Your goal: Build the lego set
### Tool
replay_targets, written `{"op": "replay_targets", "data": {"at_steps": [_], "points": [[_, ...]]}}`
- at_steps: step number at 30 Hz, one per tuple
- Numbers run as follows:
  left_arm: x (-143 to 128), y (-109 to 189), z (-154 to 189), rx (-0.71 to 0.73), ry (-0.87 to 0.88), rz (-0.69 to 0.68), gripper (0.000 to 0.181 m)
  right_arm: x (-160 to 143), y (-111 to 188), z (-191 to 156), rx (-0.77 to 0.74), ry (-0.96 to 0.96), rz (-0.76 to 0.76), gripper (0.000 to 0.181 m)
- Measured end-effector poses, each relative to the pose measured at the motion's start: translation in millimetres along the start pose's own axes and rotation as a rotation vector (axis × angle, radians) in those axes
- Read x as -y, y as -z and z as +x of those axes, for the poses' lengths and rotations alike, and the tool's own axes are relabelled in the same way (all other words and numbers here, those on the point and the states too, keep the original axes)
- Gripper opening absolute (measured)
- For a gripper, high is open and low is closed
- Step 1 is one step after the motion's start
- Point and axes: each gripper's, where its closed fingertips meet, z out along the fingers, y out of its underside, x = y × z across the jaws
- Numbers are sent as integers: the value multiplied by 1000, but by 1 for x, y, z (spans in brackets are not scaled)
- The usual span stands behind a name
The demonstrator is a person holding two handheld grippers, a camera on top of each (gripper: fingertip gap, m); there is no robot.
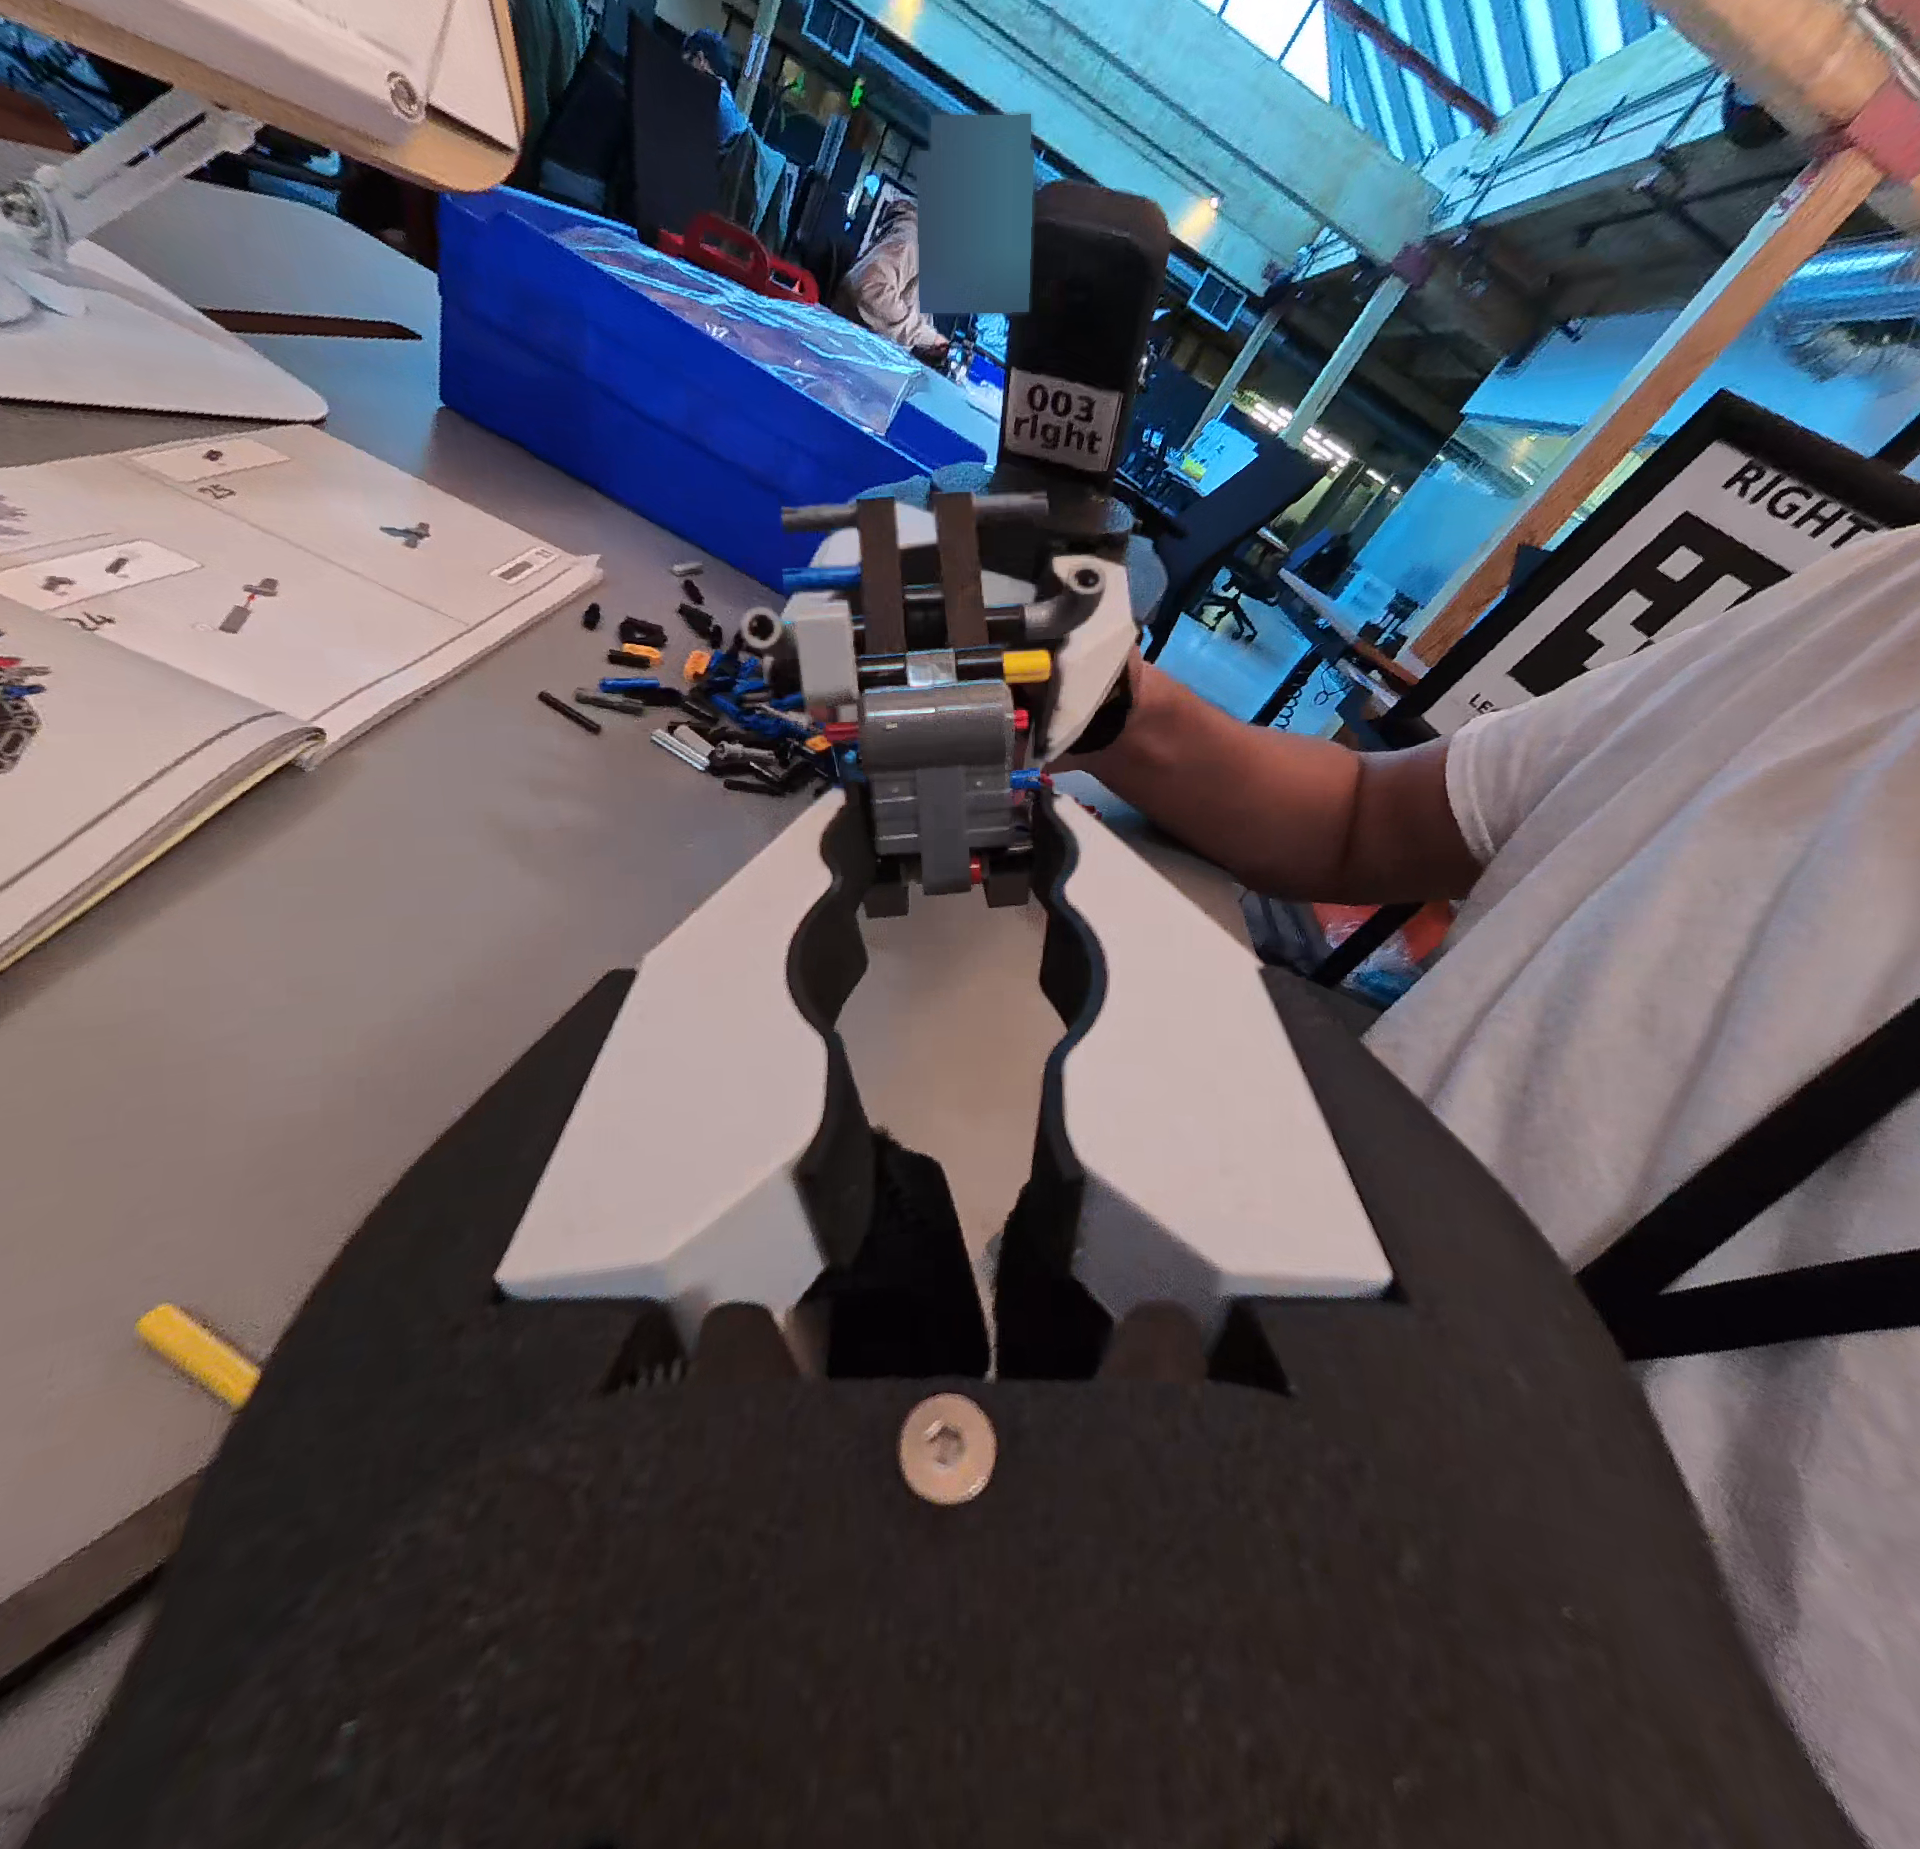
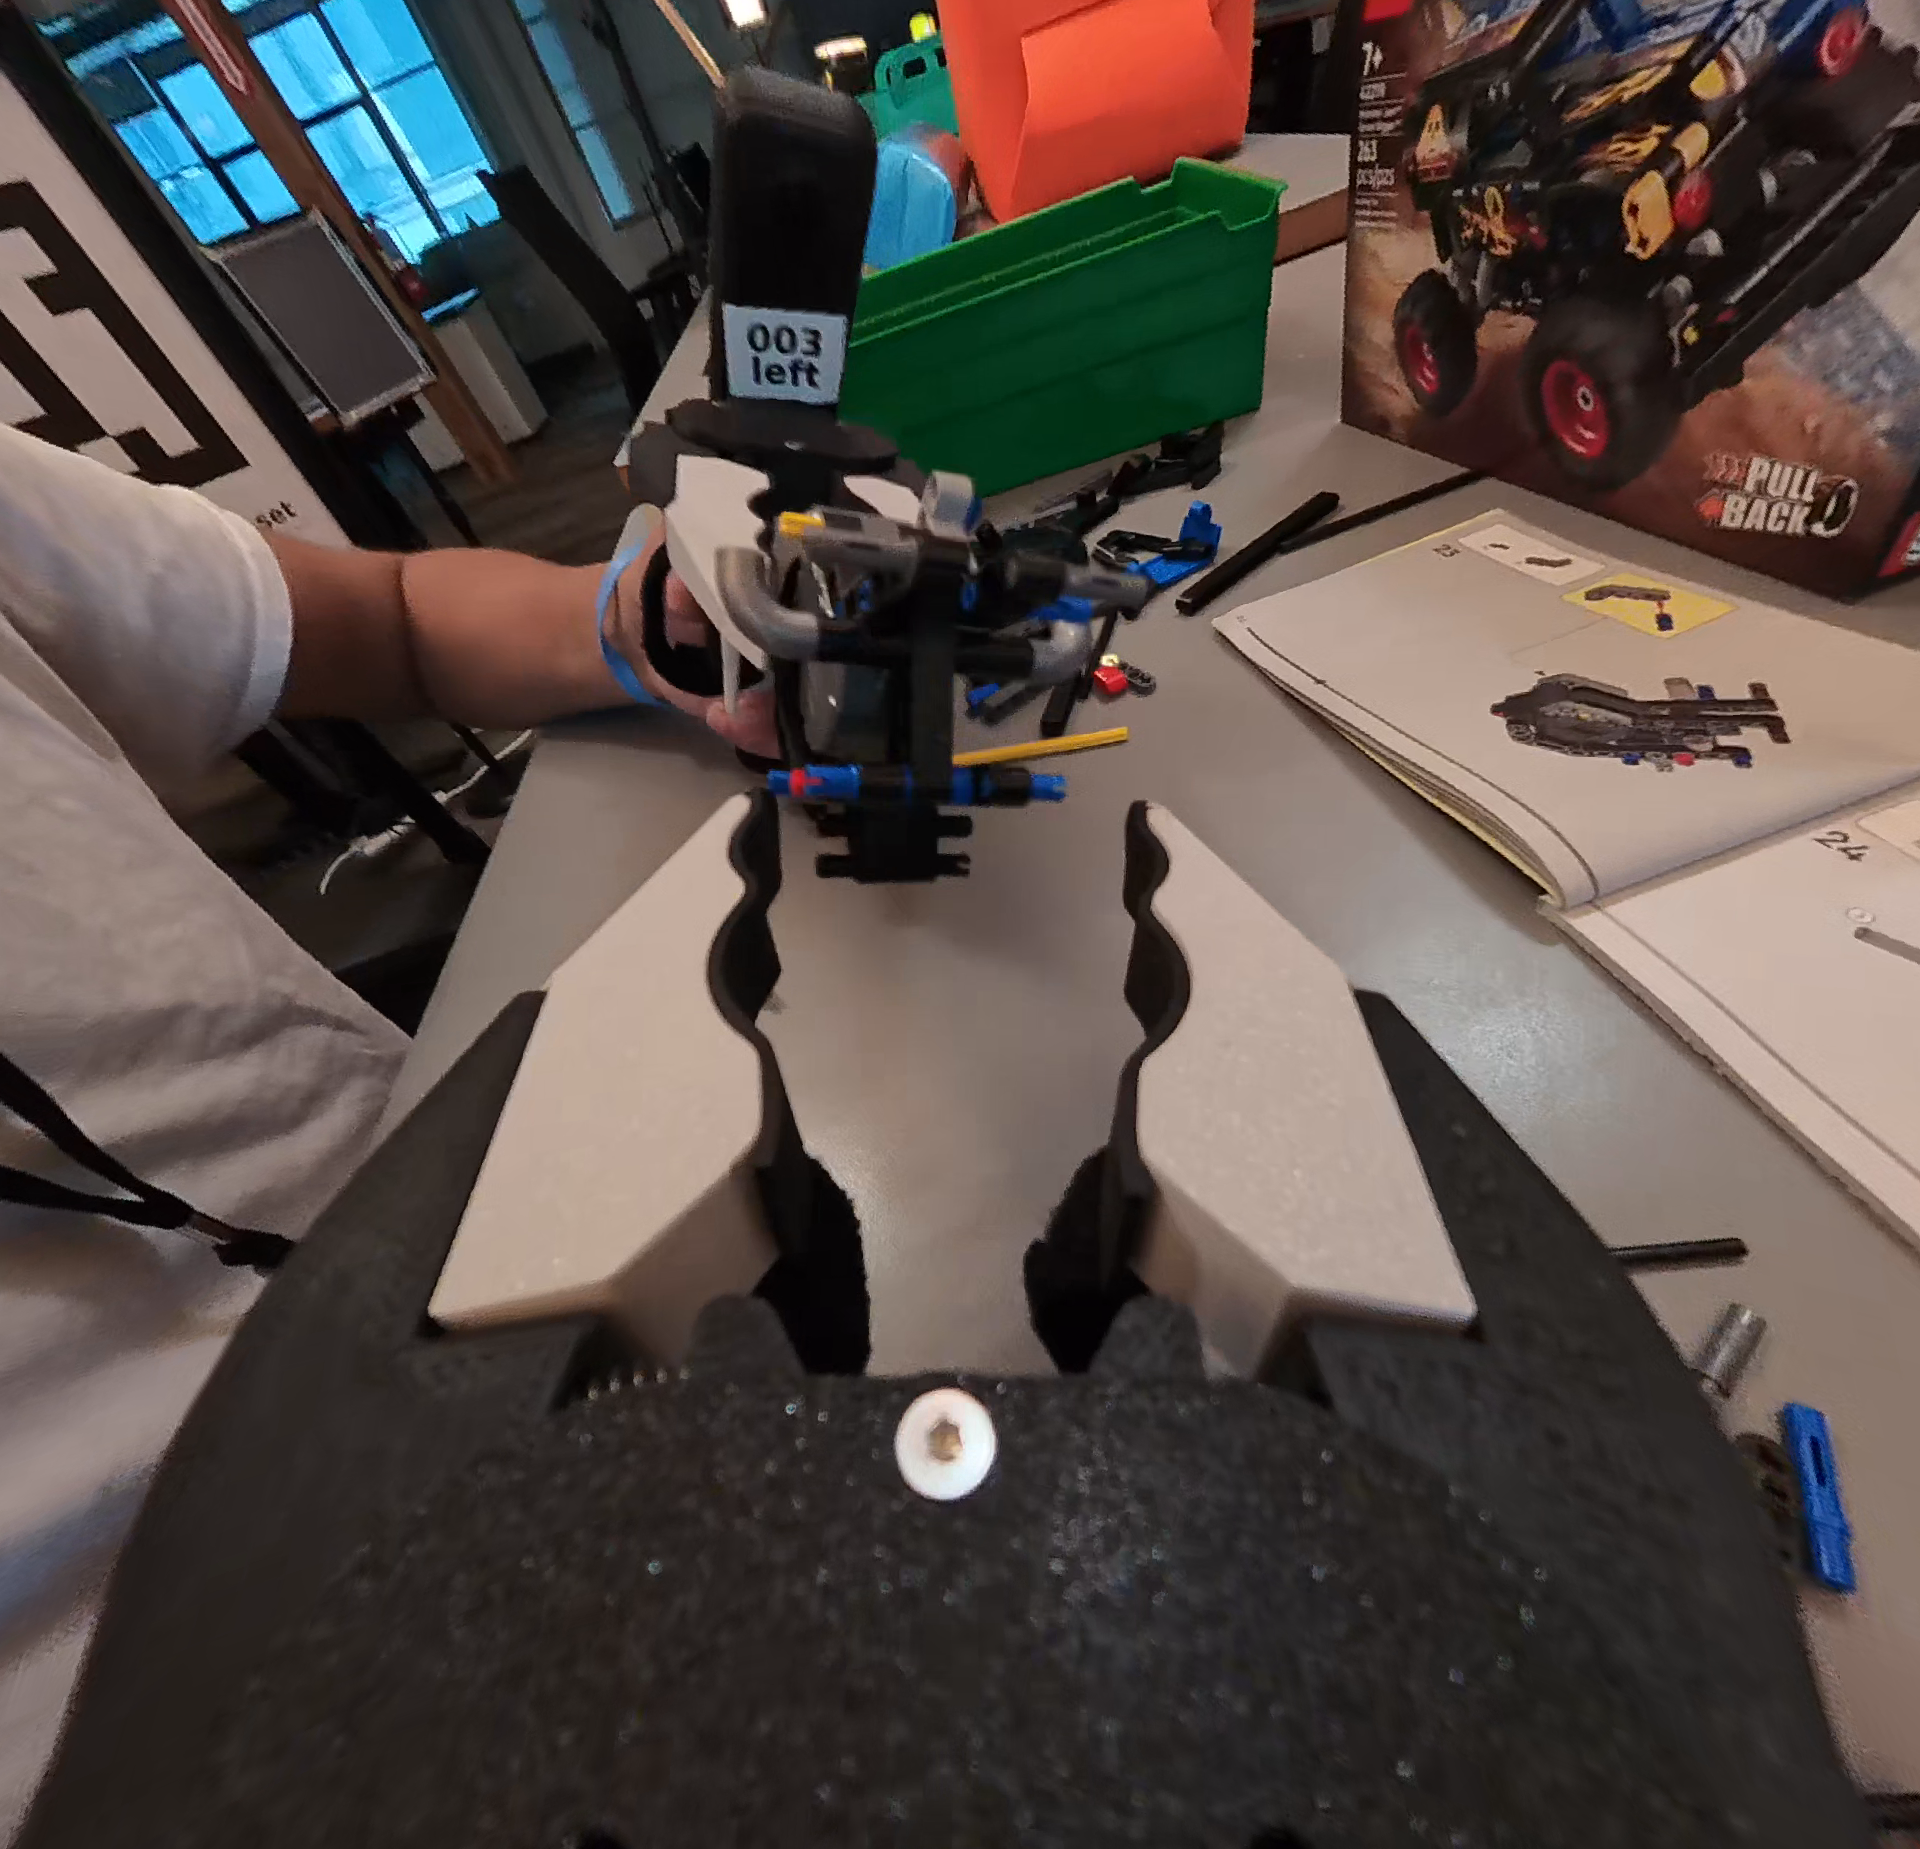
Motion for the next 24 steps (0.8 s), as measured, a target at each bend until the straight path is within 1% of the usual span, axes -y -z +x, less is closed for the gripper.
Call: {"op": "replay_targets", "data": {"at_steps": [4, 5, 8, 9, 11, 16, 19, 22, 24], "points": [[-7, -1, 1, -18, 8, -37, 28, 0, -5, -12, 80, -62, 9, 67], [-7, -2, 2, -21, 9, -40, 28, -1, -7, -13, 80, -74, 3, 66], [-9, -3, 4, -32, 12, -58, 28, -7, -13, -13, 68, -105, -26, 55], [-9, -2, 3, -28, 12, -61, 28, -8, -14, -11, 61, -127, -27, 55], [-7, -1, 2, -25, 20, -50, 28, -5, -15, -10, 65, -178, -4, 55], [8, 2, -6, 10, 75, 33, 29, -2, -23, -6, 60, -371, 62, 54], [8, -1, -7, 39, 50, 29, 37, 6, -24, -5, 74, -465, 134, 54], [7, -5, -8, 66, 58, 31, 38, 14, -21, -1, 55, -486, 208, 54], [9, -4, -8, 52, 94, 36, 35, 9, -23, -4, 72, -476, 177, 54]]}}
